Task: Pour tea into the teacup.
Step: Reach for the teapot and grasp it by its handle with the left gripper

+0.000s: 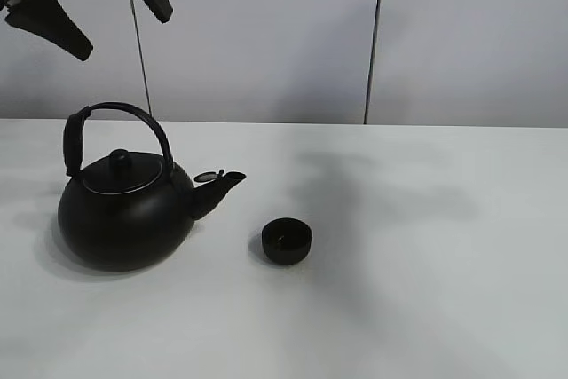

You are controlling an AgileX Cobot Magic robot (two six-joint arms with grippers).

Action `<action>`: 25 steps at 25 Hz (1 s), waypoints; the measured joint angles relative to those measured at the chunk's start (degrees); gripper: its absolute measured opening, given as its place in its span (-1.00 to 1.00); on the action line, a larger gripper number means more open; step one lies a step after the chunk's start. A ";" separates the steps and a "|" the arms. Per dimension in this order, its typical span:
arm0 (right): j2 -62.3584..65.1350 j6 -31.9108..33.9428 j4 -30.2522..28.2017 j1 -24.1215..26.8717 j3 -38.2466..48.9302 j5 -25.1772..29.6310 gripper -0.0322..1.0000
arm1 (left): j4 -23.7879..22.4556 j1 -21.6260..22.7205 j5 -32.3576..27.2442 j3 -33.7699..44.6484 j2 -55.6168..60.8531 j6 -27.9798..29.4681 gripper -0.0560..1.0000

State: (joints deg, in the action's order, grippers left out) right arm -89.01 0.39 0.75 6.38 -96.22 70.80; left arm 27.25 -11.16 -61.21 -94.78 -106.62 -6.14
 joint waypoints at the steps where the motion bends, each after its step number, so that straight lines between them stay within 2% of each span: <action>1: 3.56 0.05 0.56 0.00 1.12 0.00 0.41 | 0.00 0.00 0.00 0.00 0.00 0.00 0.42; 7: 27.49 -0.01 -0.22 0.00 16.92 0.50 0.41 | 0.00 0.00 0.02 0.00 0.00 0.00 0.42; 13: 56.62 0.04 -0.75 0.00 42.54 -3.58 0.41 | 0.00 0.00 0.02 0.00 0.00 -0.05 0.42; 17: 74.26 0.04 -1.41 0.00 56.27 -3.81 0.41 | 0.00 0.00 0.02 0.00 0.00 -0.05 0.42; 21: 87.39 0.04 -1.75 0.00 63.52 -2.23 0.41 | 0.00 0.00 0.02 0.00 0.00 -0.05 0.42; 25: 90.06 -0.39 -1.79 0.00 65.40 -1.65 0.41 | 0.00 0.00 0.02 0.00 0.00 -0.05 0.42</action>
State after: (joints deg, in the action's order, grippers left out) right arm 1.04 0.00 -1.05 6.38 -30.82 69.15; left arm 27.25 -11.16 -61.19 -94.78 -106.62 -6.19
